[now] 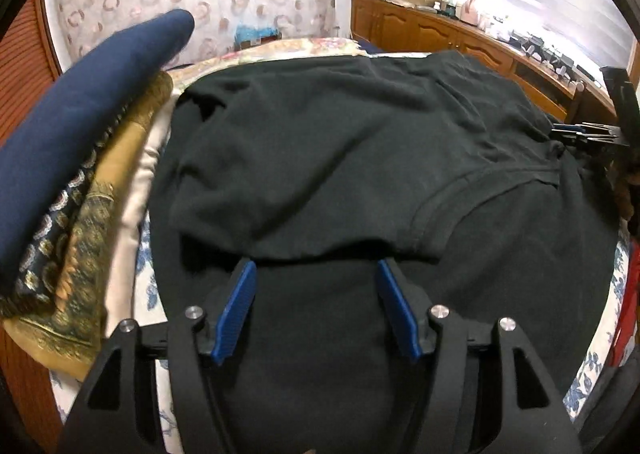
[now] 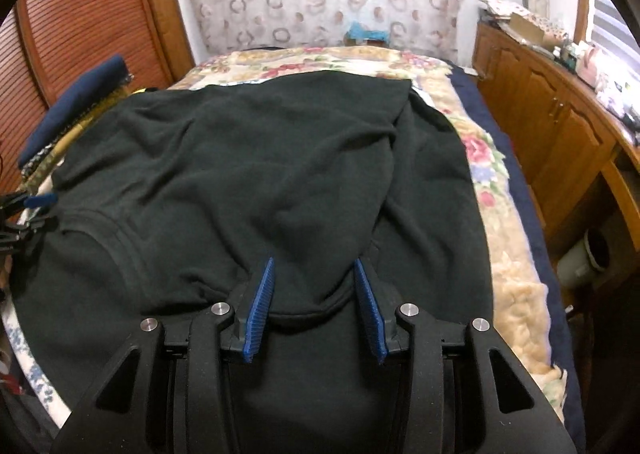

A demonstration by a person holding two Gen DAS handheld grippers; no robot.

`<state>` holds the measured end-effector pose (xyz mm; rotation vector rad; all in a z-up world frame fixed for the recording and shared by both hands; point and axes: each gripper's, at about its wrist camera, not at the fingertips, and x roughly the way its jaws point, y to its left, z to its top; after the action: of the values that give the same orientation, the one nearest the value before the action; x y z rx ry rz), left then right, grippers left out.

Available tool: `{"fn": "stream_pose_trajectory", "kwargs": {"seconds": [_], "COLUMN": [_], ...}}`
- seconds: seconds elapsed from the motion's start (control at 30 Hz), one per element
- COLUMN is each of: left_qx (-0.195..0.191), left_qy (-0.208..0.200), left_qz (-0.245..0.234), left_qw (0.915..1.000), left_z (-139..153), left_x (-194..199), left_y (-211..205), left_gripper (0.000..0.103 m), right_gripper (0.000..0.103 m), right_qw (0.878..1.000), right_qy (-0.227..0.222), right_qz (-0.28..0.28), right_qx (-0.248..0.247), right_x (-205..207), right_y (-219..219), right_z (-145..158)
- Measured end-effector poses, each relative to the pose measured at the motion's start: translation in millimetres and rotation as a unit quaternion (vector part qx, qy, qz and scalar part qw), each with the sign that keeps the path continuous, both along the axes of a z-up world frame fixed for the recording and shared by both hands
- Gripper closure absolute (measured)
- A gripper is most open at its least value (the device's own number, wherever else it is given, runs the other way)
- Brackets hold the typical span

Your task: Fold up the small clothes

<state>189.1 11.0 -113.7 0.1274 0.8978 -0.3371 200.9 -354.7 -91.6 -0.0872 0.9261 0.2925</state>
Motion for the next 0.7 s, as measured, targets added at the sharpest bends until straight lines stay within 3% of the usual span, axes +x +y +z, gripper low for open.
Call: {"fn": "stream_pose_trajectory", "kwargs": {"seconds": [0.17, 0.3, 0.37, 0.7], "left_qx": [-0.002, -0.001, 0.001, 0.001], "left_qy": [-0.008, -0.005, -0.004, -0.003], "left_qz": [0.0, -0.014, -0.018, -0.005], "left_qw": [1.0, 0.9999, 0.9998, 1.0], "left_z": [0.3, -4.9, -6.5, -8.4], "left_x": [-2.7, -5.8, -3.6, -0.1], "left_y": [-1.6, -5.1, -7.4, -6.3], "left_gripper": [0.037, 0.022, 0.019, 0.017], "right_gripper": [0.061, 0.061, 0.061, 0.059], "right_qw": [1.0, 1.0, 1.0, 1.0], "right_qy": [-0.008, -0.01, -0.012, -0.011], "right_qz": [-0.009, -0.013, -0.012, -0.011], "right_qx": [-0.006, -0.008, -0.019, -0.019], "right_x": [-1.0, -2.3, -3.2, -2.1], "right_y": [-5.3, -4.6, -1.2, -3.5], "right_z": [-3.6, -4.3, -4.7, -5.7]}}
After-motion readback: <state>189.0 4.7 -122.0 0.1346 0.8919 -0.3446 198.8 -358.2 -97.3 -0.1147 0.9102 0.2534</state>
